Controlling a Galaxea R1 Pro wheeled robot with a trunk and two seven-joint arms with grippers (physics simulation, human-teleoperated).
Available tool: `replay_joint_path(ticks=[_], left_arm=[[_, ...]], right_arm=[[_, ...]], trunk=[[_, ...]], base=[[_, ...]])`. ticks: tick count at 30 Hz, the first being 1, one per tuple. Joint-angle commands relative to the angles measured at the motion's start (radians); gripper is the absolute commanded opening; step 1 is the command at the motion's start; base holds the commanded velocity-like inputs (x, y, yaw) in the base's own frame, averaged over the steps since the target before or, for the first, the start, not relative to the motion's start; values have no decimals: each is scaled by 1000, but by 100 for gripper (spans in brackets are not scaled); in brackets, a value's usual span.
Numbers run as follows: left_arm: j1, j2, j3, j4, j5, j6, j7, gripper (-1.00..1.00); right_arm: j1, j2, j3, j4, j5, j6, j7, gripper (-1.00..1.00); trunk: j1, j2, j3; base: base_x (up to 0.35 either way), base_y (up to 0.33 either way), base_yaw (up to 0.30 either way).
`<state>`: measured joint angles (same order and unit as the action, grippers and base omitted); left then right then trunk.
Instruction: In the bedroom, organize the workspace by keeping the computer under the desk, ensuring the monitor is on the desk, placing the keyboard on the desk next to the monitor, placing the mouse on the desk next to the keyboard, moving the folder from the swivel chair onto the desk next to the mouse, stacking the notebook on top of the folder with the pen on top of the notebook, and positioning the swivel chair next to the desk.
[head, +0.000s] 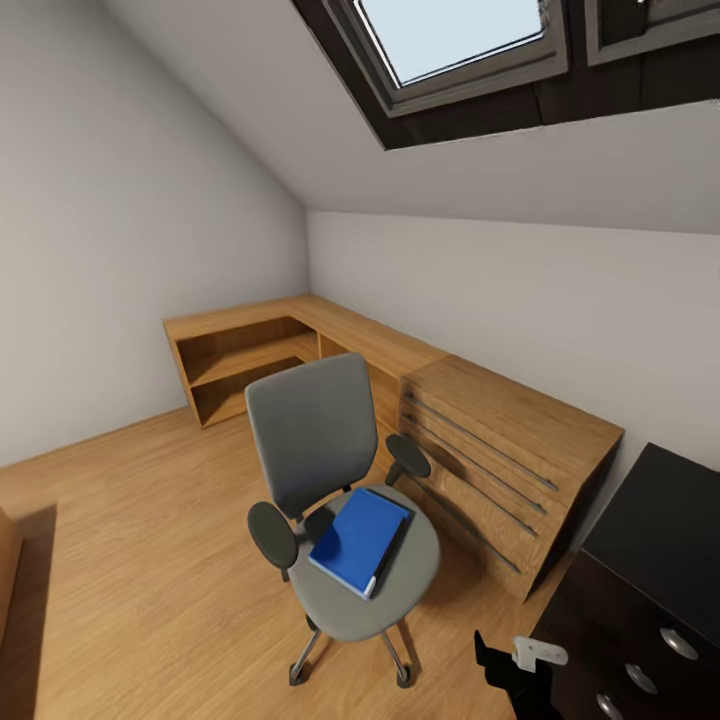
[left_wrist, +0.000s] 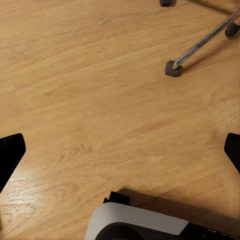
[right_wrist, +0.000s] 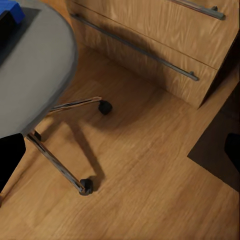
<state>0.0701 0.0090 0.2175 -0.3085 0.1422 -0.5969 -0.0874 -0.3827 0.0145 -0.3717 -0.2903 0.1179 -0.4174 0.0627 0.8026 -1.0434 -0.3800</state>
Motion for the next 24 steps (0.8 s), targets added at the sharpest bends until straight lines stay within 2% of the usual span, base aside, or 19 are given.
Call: replay_joint_path(ticks=[1, 10, 24], left_arm=[[0, 0, 2, -1, 10, 0, -9, 100], [0, -1, 2, -1, 11, 0, -9, 100], [0, -1, 2, -1, 11, 0, -9, 100]], right_arm=[[-1, 2, -9, 1, 10, -7, -5, 100], [-1, 19, -8, 23, 12, -88, -53, 100], [-1, 21, -7, 48, 12, -108, -58, 100]], trunk=[[0, -1, 1], [0, -1, 16], [0, -1, 38]], base=[[-1, 2, -6], [0, 1, -2], [0, 0, 0]])
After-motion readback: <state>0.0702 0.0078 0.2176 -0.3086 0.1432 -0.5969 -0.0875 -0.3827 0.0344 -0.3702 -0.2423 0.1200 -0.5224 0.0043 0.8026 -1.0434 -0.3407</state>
